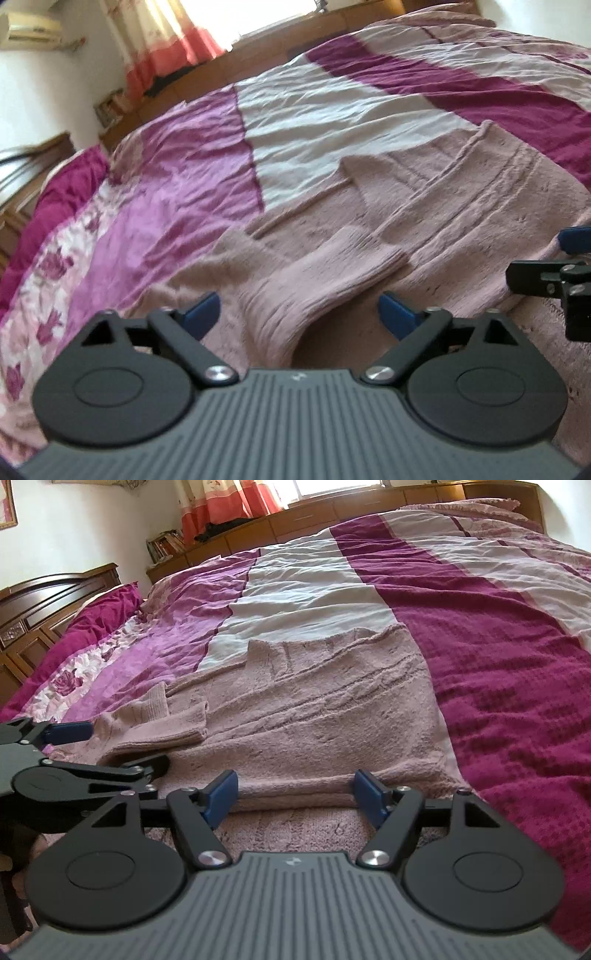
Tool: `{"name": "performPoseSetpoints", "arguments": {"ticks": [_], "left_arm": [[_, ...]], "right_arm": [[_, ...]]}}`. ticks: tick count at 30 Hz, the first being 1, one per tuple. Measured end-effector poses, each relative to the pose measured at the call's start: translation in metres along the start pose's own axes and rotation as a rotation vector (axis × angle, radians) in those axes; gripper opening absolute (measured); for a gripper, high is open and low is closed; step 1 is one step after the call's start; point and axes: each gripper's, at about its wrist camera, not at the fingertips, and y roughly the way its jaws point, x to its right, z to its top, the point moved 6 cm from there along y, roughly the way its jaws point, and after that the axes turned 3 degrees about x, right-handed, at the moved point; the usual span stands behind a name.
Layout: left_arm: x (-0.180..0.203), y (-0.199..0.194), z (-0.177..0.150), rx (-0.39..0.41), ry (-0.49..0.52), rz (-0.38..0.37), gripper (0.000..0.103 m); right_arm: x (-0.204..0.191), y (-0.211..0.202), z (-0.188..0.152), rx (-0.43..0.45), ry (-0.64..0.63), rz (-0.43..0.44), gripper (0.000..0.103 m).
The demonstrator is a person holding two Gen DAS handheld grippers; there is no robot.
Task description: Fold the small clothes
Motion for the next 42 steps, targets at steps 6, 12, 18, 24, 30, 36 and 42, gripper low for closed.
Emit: {"name": "performPoseSetpoints", "arguments": {"ticks": [6,12,18,24,30,36,42], "left_arm": [[0.010,0.004,0.005,0.029,0.016,-0.063,0.040],[-0.014,-0.001,0.007,0.022,-0.128,-0.059,0.011],[-0.065,-0.018,-0.004,0.017,-0.306,0.028,0.011],[-0.098,-0.021,-0.038,-0.086,-0.393,0.064,0.017],[-0.115,-0.026,-0.066,-0.164,-0.432,0.093,0.037],[-0.132,-0.032,-0.087,-0.213,-0.466,0.135,0.038],[-0.145,-0.039,-0.086,-0.191,-0.531,0.128,0.038]], "right_arm": [[0.002,0.000,-0.001,0.002,0.001,0.002,0.077],[0.001,0.001,-0.002,0.002,0.004,0.006,0.077],[0.000,0.000,-0.002,0.001,-0.001,0.003,0.077],[0.000,0.001,-0.003,0.002,-0.004,0.000,0.077],[0.001,0.001,-0.003,0.001,-0.004,0.002,0.077],[0.001,0.001,-0.003,0.002,-0.007,0.000,0.077],[0.001,0.001,-0.001,-0.001,-0.013,-0.007,0.077]]}}
